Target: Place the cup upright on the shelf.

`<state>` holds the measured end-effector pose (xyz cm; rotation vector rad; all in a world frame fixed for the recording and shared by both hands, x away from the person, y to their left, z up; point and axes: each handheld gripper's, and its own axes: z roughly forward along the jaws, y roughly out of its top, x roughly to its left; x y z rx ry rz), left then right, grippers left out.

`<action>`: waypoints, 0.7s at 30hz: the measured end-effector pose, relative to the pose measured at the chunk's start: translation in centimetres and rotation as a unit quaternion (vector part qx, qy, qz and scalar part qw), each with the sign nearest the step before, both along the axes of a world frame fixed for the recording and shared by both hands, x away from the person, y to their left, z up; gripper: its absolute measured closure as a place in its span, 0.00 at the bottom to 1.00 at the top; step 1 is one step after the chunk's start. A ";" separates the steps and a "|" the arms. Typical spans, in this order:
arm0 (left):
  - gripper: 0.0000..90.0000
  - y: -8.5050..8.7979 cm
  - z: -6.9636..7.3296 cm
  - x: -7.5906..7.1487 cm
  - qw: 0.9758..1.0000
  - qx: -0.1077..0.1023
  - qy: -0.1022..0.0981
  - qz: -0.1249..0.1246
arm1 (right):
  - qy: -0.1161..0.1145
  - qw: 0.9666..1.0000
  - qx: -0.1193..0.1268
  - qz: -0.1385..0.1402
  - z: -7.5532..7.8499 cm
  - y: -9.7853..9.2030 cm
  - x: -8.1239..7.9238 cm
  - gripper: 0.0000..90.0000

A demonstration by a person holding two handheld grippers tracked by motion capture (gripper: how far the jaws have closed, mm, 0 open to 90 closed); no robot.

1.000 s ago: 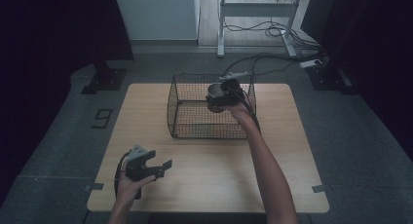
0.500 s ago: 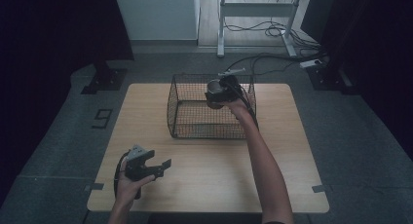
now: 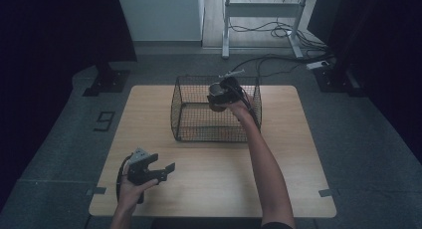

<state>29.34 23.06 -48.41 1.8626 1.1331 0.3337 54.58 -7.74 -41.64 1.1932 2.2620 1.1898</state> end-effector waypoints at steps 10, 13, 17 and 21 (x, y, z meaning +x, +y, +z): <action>0.19 0.2 0.0 0.1 1.000 -0.003 -0.002 0.000 | 0.002 1.000 -0.015 0.001 -0.9 0.6 1.3 0.20; 0.19 0.3 0.1 0.0 1.000 -0.005 -0.005 -0.001 | 0.006 1.000 -0.017 0.000 -1.4 0.6 1.6 0.20; 0.19 0.4 0.1 0.0 1.000 -0.006 -0.004 0.001 | 0.007 1.000 -0.022 -0.002 -2.2 0.6 1.8 0.20; 0.19 0.4 0.1 0.0 1.000 -0.005 -0.004 0.000 | 0.012 1.000 -0.024 -0.005 -2.9 0.6 2.1 0.20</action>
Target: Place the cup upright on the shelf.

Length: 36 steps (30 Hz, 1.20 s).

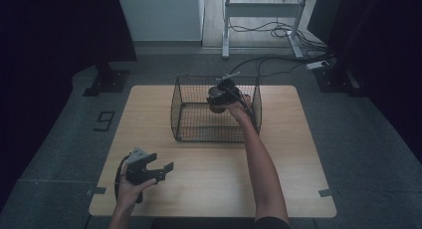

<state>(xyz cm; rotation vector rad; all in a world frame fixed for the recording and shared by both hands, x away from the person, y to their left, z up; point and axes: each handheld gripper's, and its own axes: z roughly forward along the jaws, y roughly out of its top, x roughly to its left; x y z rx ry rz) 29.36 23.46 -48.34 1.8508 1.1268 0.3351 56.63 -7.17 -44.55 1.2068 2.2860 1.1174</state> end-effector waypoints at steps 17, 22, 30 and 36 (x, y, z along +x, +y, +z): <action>0.19 0.1 0.0 0.0 1.000 -0.003 0.000 0.002 | 0.012 1.000 -0.015 0.000 -1.5 0.3 0.6 0.20; 0.19 0.1 0.1 -0.1 1.000 -0.004 -0.001 0.002 | 0.024 0.999 -0.021 0.002 -2.2 0.4 0.9 0.20; 0.19 0.2 0.1 -0.1 1.000 -0.003 -0.002 0.004 | 0.034 0.999 -0.028 0.004 -2.8 0.4 1.1 0.20; 0.19 0.3 0.2 -0.1 1.000 -0.004 -0.003 0.006 | 0.043 0.999 -0.029 0.002 -3.1 0.4 1.2 0.20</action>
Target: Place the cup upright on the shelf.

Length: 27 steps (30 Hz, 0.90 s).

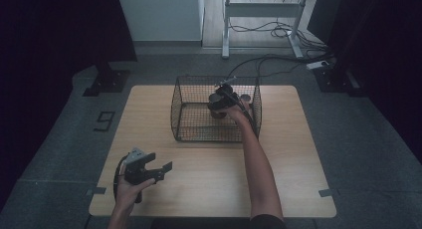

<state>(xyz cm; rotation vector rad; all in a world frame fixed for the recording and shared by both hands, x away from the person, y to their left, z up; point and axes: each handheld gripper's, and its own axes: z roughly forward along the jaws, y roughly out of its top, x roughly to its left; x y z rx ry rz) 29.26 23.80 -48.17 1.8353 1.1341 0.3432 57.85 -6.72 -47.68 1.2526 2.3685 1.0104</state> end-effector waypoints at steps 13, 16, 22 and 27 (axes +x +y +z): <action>0.19 0.2 0.2 -0.1 1.000 -0.003 -0.003 0.002 | 0.013 1.000 -0.024 -0.013 -0.6 -0.2 0.4 0.20; 0.19 0.3 0.2 -0.1 1.000 -0.003 -0.003 0.002 | 0.018 1.000 -0.021 -0.012 -0.7 -0.2 0.5 0.20; 0.19 0.3 0.2 -0.1 1.000 -0.004 -0.003 0.003 | 0.026 0.999 -0.025 -0.012 -1.0 -0.1 0.6 0.20; 0.19 0.3 0.1 0.0 1.000 -0.003 -0.002 0.003 | 0.036 0.999 -0.026 -0.018 -1.1 -0.3 0.6 0.20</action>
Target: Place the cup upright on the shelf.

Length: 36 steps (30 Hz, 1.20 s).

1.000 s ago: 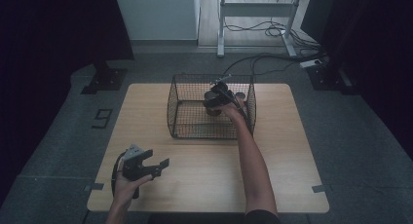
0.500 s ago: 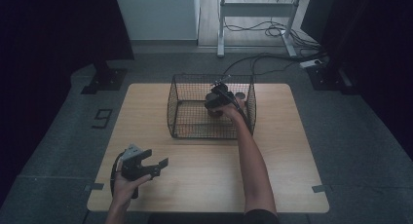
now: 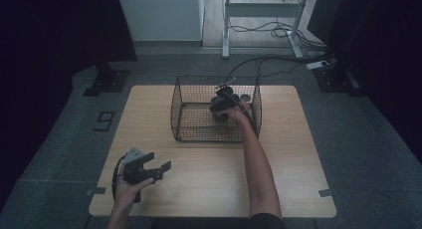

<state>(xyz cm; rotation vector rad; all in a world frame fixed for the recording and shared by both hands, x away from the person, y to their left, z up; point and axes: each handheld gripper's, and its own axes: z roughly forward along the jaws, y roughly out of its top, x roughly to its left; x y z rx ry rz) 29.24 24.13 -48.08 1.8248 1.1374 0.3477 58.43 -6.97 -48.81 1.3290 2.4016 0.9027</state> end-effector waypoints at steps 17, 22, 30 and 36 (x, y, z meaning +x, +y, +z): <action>0.19 -0.2 -0.2 0.1 1.000 0.000 0.001 -0.002 | -0.024 0.999 0.015 -0.015 1.5 -0.7 -0.6 0.07; 0.19 -0.2 -0.2 0.1 1.000 -0.001 0.000 -0.002 | -0.051 0.998 0.031 -0.020 2.9 -0.8 -1.2 0.05; 0.19 -0.1 -0.2 0.1 1.000 -0.001 0.000 -0.001 | -0.077 0.996 0.048 -0.007 5.2 -1.0 -2.7 0.06; 0.19 0.0 0.0 0.0 1.000 -0.002 -0.002 0.000 | -0.089 0.994 0.059 0.002 6.5 -1.3 -4.7 0.08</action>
